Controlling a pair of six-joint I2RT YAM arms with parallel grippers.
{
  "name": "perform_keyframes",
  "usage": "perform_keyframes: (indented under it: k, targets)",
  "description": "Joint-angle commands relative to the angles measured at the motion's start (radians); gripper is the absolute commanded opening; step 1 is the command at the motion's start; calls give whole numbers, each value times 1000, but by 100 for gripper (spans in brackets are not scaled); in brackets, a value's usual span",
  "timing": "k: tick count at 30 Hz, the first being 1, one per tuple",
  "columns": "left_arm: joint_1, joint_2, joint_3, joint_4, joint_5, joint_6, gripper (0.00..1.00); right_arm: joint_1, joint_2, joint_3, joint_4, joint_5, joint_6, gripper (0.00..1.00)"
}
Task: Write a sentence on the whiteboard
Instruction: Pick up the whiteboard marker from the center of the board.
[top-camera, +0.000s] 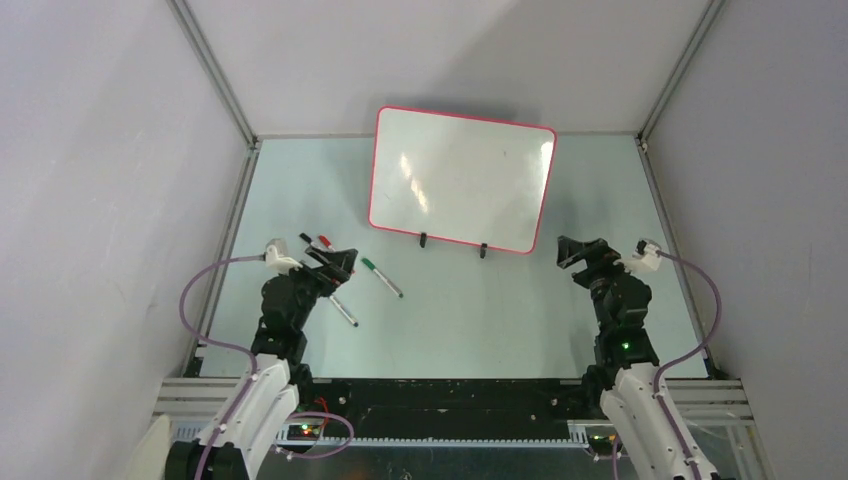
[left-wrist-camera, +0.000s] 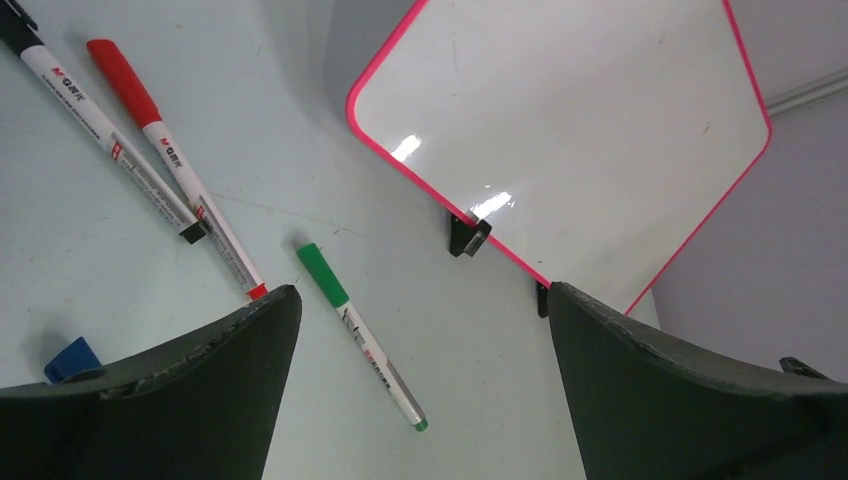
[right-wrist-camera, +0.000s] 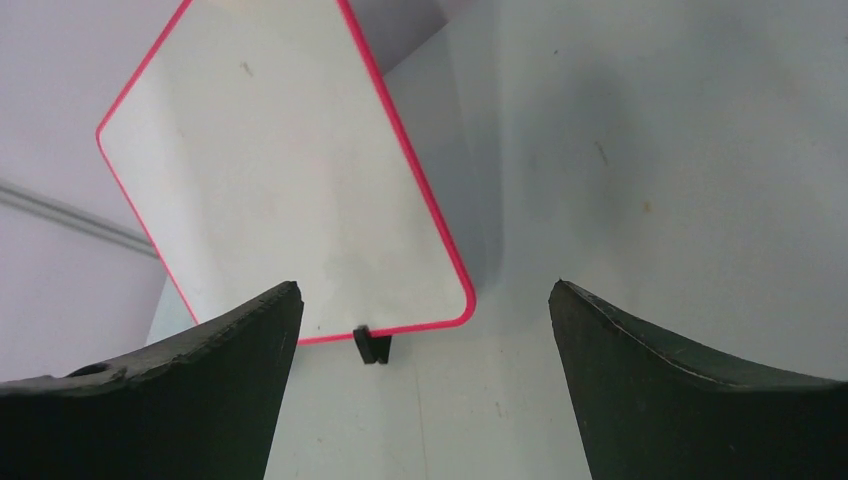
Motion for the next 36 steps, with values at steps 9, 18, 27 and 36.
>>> perform_keyframes:
  k: [9, 18, 27, 36]
  targets:
    - [-61, -43, 84, -113, -112, 59, 96, 394, 282, 201, 98, 137, -318, 97]
    - [-75, -117, 74, -196, -184, 82, 92, 716, 579, 262, 288, 338, -520, 99]
    - [-76, -237, 89, -421, -168, 149, 92, 840, 731, 375, 221, 195, -656, 94]
    - [-77, -419, 59, -467, -199, 133, 93, 887, 859, 463, 221, 121, -561, 93]
